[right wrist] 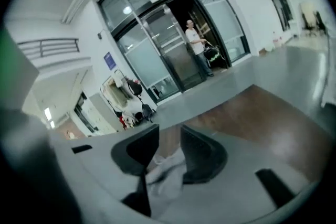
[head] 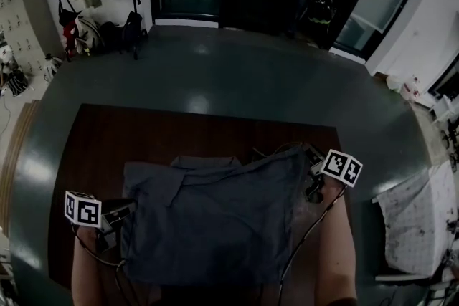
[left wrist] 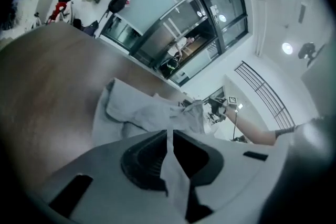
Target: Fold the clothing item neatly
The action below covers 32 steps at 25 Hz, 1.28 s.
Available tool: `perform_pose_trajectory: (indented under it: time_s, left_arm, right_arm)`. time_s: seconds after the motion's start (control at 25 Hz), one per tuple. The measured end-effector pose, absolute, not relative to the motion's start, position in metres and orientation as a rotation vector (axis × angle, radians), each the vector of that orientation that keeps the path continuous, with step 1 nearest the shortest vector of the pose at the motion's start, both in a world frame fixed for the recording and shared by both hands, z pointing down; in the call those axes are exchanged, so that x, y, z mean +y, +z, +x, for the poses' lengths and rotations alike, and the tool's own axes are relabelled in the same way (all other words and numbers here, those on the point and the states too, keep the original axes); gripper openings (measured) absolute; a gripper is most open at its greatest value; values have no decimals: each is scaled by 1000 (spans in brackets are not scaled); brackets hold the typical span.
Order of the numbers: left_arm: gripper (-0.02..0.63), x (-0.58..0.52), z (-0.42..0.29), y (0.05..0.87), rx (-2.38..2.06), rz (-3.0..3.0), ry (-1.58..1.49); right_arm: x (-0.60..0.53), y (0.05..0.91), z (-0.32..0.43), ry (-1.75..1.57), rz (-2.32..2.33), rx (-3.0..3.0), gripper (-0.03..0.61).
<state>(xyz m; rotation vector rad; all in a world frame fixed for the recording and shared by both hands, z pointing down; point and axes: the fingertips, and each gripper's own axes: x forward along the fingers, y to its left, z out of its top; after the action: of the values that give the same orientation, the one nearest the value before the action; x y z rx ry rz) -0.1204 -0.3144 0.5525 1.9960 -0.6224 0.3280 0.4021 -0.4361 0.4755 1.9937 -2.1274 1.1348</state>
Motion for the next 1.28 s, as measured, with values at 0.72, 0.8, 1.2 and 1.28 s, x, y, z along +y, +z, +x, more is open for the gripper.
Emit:
perform_pose_trajectory:
  time_s: [0.72,0.8,1.2,1.28]
  left_arm:
    - [35,-355,-67,585,-786,1812,84]
    - [35,-369,-73,584,-822,1797,82]
    - [34,-357,-140,593,-913,1752,169]
    - [34,-366,-163,606,-969,1754,231]
  right_arm:
    - [-328,570,82,857,952,-2286,114]
    - [-335,582,54,897,940,-2263,114]
    - [-384,631,18,1282,936,-2102,120]
    - [-387,633,15,1297,919,-2108,120]
